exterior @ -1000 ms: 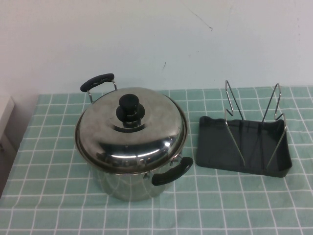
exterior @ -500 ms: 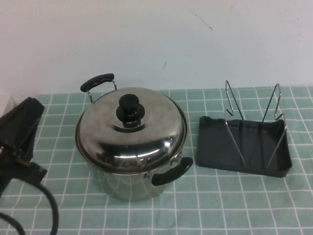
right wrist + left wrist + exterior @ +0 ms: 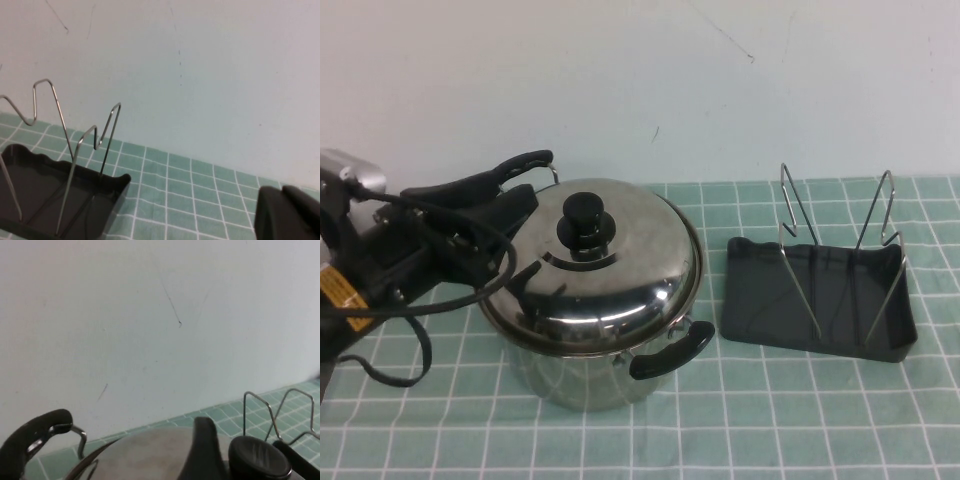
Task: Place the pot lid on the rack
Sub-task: Open the pot
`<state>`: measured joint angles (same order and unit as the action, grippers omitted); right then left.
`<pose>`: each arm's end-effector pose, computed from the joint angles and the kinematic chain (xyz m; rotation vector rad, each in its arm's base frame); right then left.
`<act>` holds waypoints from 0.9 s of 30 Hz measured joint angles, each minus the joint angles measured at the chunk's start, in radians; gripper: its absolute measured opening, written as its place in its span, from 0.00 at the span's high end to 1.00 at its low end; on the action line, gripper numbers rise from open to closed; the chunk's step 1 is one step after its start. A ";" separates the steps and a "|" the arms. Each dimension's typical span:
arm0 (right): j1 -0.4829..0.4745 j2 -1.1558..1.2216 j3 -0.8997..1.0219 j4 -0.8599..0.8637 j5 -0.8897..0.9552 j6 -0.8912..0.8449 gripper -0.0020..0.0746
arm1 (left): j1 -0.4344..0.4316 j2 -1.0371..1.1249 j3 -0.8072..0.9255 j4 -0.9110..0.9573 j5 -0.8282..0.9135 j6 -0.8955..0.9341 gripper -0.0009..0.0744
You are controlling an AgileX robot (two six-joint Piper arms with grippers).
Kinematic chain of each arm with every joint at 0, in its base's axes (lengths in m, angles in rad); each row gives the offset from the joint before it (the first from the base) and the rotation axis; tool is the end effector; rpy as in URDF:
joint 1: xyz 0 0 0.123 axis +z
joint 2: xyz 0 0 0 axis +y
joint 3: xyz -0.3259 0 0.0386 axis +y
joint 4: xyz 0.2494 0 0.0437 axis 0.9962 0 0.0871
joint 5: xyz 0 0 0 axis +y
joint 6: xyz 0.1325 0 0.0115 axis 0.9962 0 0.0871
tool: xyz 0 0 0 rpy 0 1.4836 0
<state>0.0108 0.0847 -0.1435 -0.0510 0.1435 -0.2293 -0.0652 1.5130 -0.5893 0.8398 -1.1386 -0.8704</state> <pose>0.0579 -0.0003 0.2476 -0.2219 1.5565 -0.2171 0.2956 -0.1094 0.2906 0.3574 1.5049 -0.9307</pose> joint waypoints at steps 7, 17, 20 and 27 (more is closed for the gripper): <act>0.000 0.000 0.000 0.000 0.002 0.000 0.98 | -0.078 0.029 -0.109 0.090 0.053 0.027 0.33; 0.000 0.001 0.000 0.000 0.002 0.000 0.98 | -0.183 0.101 -0.142 0.029 0.176 0.099 0.33; 0.000 0.001 0.000 0.000 0.002 0.000 0.98 | -0.183 0.132 -0.142 -0.013 0.182 0.130 0.33; 0.000 0.001 0.000 0.000 0.002 0.000 0.98 | -0.185 0.185 -0.142 -0.050 0.135 0.151 0.42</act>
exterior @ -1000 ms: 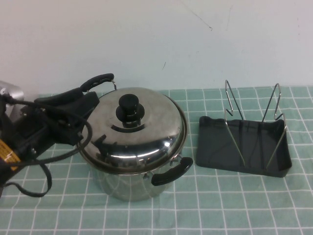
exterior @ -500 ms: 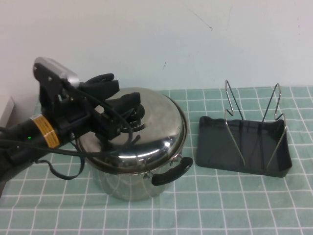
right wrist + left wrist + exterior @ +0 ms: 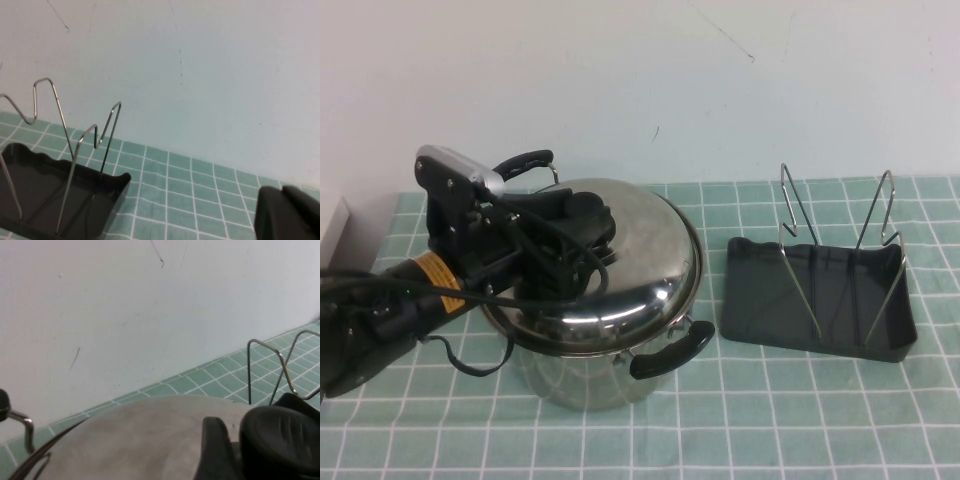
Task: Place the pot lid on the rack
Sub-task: Open the pot, then hand over the pot lid
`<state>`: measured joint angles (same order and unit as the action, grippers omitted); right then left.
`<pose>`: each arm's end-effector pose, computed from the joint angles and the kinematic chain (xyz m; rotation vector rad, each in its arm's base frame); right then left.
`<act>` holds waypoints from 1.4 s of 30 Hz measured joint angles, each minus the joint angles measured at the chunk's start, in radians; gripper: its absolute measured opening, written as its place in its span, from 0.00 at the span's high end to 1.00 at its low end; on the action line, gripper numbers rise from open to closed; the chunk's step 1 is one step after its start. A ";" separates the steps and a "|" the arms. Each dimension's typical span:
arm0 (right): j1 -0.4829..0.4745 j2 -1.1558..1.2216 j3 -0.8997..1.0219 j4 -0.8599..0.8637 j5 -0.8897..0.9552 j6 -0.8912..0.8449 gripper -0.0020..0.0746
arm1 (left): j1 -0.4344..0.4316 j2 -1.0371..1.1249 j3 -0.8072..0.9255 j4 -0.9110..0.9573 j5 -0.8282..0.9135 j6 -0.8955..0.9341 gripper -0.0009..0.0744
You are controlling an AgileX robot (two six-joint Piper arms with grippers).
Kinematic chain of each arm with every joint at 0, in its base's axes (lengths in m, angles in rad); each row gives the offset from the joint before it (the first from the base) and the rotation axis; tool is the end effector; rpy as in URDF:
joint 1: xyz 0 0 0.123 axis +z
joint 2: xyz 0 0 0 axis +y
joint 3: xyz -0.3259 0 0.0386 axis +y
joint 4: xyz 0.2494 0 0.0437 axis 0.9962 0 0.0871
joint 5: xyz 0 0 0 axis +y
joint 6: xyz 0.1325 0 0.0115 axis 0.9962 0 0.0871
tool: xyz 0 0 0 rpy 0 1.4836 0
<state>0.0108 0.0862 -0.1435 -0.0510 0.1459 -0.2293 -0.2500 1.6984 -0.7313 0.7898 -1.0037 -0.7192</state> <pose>0.0581 -0.0004 0.2472 -0.2224 1.5603 -0.2168 0.3327 -0.1672 0.2560 0.5310 1.5929 -0.8757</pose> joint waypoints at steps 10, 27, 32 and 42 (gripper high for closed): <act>0.000 0.000 0.000 0.000 0.000 0.014 0.98 | -0.002 0.037 -0.002 -0.039 -0.093 0.013 0.54; 0.000 0.000 -0.143 -0.013 -0.223 0.521 0.98 | -0.032 -0.159 -0.002 -0.127 -0.106 -0.135 0.54; 0.007 0.000 -0.197 -0.057 -0.171 0.971 0.98 | -0.145 -0.251 -0.002 -0.177 -0.118 -0.146 0.54; 0.196 0.041 -0.201 -1.012 -0.524 1.813 0.97 | -0.426 -0.287 -0.073 -0.219 -0.127 -0.012 0.54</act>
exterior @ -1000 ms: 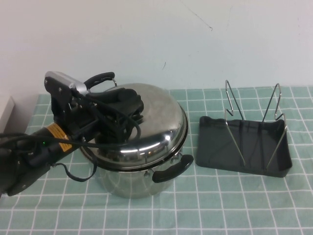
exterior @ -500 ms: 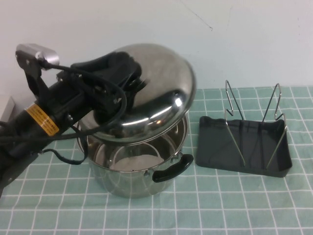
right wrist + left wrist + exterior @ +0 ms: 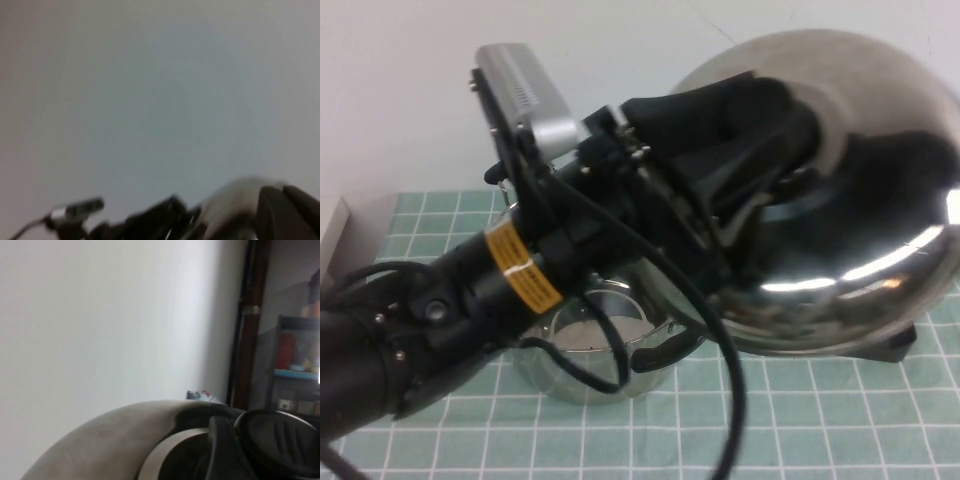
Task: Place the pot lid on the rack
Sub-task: Hand over the pot lid
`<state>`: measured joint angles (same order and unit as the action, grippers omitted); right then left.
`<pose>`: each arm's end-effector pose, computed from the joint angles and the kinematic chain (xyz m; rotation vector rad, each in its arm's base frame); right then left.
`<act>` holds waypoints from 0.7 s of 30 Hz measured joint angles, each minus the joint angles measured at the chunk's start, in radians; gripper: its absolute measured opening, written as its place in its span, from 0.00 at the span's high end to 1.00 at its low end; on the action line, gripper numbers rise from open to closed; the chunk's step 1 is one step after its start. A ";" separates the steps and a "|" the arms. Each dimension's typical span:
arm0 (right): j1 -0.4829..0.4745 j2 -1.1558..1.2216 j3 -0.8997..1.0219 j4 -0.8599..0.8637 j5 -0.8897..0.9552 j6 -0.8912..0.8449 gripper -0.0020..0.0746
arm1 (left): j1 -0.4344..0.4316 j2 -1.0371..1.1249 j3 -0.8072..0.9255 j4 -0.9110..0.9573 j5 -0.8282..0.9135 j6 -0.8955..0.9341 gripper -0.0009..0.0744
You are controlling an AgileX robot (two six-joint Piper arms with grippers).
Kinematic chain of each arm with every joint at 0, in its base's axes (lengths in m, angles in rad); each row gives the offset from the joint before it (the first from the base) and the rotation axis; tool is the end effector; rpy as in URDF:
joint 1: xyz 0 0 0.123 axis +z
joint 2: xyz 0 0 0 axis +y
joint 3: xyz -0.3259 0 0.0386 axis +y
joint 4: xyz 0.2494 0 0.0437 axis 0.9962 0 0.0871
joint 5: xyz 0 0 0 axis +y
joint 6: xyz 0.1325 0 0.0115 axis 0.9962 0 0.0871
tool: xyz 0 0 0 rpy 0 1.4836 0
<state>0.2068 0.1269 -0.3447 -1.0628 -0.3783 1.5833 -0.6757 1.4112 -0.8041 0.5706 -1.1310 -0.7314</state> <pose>0.0171 0.0474 0.3590 -0.1125 1.1374 0.8541 0.2056 -0.2481 0.4042 0.6126 1.0271 -1.2747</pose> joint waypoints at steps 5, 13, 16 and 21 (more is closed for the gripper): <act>0.008 0.095 0.000 -0.433 -0.225 0.424 0.81 | -0.091 0.000 -0.053 0.000 -0.008 0.004 0.54; 0.008 0.149 0.000 -0.497 -0.252 0.589 0.32 | -0.160 0.000 -0.075 0.005 -0.011 0.004 0.54; 0.008 0.149 0.000 -0.482 -0.194 0.599 0.27 | -0.165 0.000 -0.075 0.047 -0.008 0.010 0.54; 0.008 0.149 0.000 -0.371 -0.136 0.539 0.28 | -0.165 0.000 -0.075 0.132 -0.002 0.013 0.54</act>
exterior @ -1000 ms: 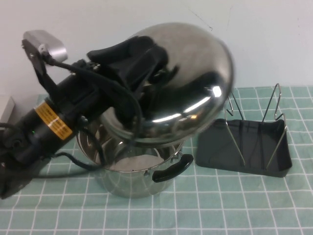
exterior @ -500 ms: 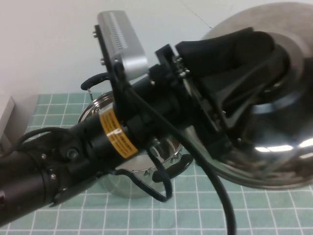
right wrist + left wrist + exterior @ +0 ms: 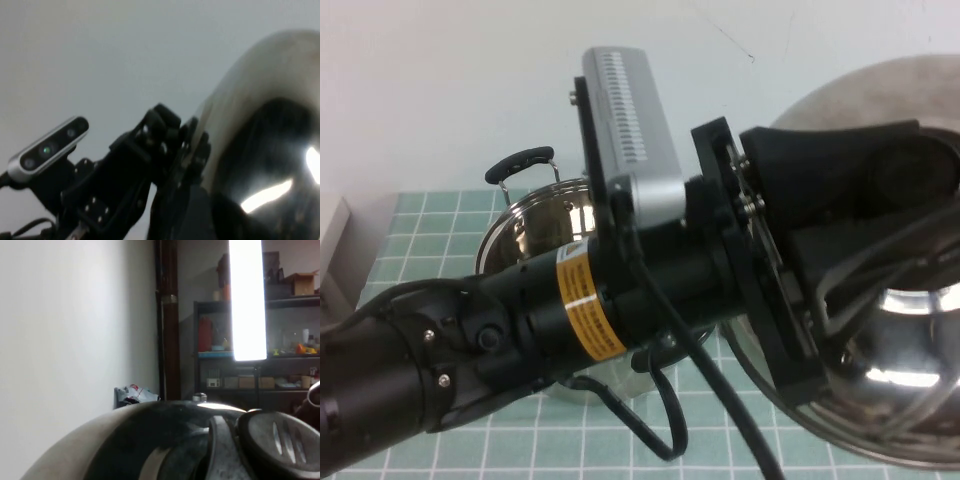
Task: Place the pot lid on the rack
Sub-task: Hand over the pot lid
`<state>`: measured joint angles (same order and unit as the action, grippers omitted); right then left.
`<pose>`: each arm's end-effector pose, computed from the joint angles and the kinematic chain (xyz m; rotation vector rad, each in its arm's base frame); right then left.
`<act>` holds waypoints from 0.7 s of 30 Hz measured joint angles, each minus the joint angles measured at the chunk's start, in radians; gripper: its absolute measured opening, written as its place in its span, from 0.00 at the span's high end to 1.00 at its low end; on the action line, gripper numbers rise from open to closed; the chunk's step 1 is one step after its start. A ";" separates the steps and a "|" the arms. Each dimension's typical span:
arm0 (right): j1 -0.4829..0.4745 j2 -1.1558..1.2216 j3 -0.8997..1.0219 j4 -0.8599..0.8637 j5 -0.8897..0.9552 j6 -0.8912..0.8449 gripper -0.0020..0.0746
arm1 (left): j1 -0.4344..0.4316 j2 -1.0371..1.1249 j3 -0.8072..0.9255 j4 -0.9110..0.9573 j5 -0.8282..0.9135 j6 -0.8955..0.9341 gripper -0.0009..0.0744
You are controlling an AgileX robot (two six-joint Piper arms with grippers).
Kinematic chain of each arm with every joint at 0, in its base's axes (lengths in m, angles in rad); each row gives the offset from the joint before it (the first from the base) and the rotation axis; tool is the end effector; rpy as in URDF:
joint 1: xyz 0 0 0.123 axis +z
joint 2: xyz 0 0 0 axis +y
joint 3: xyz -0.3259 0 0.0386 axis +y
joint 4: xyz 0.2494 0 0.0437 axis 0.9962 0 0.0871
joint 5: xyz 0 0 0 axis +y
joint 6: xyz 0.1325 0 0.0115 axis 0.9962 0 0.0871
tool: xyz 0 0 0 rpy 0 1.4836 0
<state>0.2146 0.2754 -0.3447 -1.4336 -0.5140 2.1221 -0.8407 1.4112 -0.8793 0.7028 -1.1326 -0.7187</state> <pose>0.0406 0.0751 0.3365 -0.1034 1.4543 1.1031 0.1514 -0.2858 0.4207 0.8522 0.8785 -1.3838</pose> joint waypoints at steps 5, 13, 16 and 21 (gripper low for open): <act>0.000 0.002 0.000 0.169 0.045 -0.161 0.47 | -0.002 0.000 0.000 0.038 -0.002 0.003 0.54; 0.000 0.041 -0.007 0.269 -0.003 -0.233 0.72 | 0.011 0.000 0.000 0.009 0.055 -0.084 0.54; 0.000 0.055 -0.007 0.282 -0.027 -0.289 0.73 | 0.016 0.000 0.000 0.009 0.072 -0.158 0.54; 0.002 0.072 -0.007 0.297 -0.069 -0.393 0.81 | 0.016 0.000 0.000 0.006 0.069 -0.238 0.46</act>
<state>0.2168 0.3477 -0.3513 -1.1366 -0.5834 1.7291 -0.8249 1.4112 -0.8793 0.7092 -1.0637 -0.9570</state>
